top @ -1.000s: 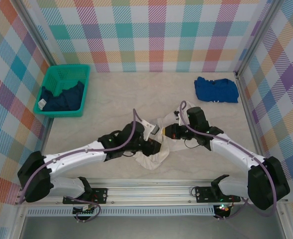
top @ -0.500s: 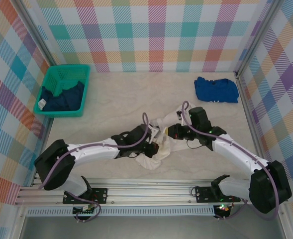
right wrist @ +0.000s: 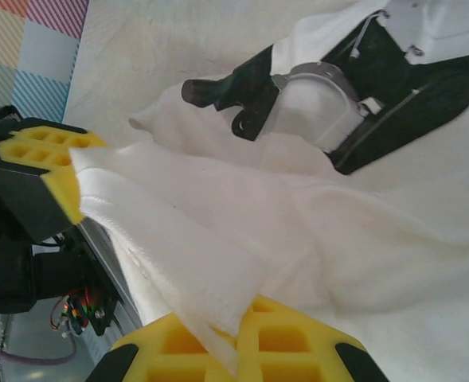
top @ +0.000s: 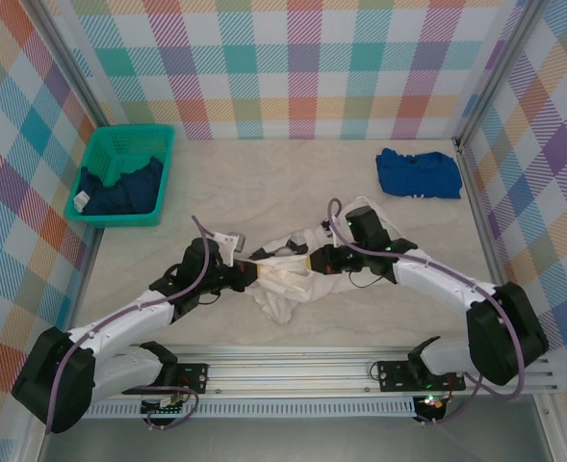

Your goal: Fold the inside-out t-shirt

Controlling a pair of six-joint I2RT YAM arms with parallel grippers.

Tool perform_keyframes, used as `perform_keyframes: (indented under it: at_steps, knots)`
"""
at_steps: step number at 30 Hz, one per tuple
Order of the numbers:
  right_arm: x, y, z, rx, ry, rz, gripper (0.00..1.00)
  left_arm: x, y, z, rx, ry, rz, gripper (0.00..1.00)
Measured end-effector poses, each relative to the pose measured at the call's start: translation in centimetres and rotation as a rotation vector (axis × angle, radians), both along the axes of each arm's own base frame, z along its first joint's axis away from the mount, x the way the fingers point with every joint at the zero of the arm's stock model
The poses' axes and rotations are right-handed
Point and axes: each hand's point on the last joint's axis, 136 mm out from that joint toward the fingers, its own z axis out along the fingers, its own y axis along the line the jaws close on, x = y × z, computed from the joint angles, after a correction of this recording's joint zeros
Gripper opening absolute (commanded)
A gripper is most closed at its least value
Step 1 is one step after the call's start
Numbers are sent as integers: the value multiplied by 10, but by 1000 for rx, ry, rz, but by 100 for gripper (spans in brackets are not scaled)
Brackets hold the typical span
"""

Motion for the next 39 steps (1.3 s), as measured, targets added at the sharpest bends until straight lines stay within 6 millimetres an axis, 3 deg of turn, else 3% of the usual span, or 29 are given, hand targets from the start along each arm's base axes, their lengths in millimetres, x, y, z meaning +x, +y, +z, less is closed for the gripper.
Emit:
perform_keyframes:
  at_steps: [3,8,12,15,25,31,39]
  knots:
    - [7,12,-5,23,19,-11,0,10,13,-11,98,44,73,37]
    - [15,26,-14,37,44,-31,0,11,20,-1,198,36,133,38]
    - [20,31,-11,46,38,-44,0,-9,-4,25,163,4,66,34]
    - [23,33,-7,53,22,-45,0,-14,-22,32,124,24,26,31]
    - [28,32,-7,44,8,-61,0,4,-43,-9,176,174,60,36]
    - [28,32,-7,44,7,-61,0,10,-44,-18,188,197,86,41]
    - [29,30,-2,43,-13,-67,0,22,-50,-33,225,213,101,38]
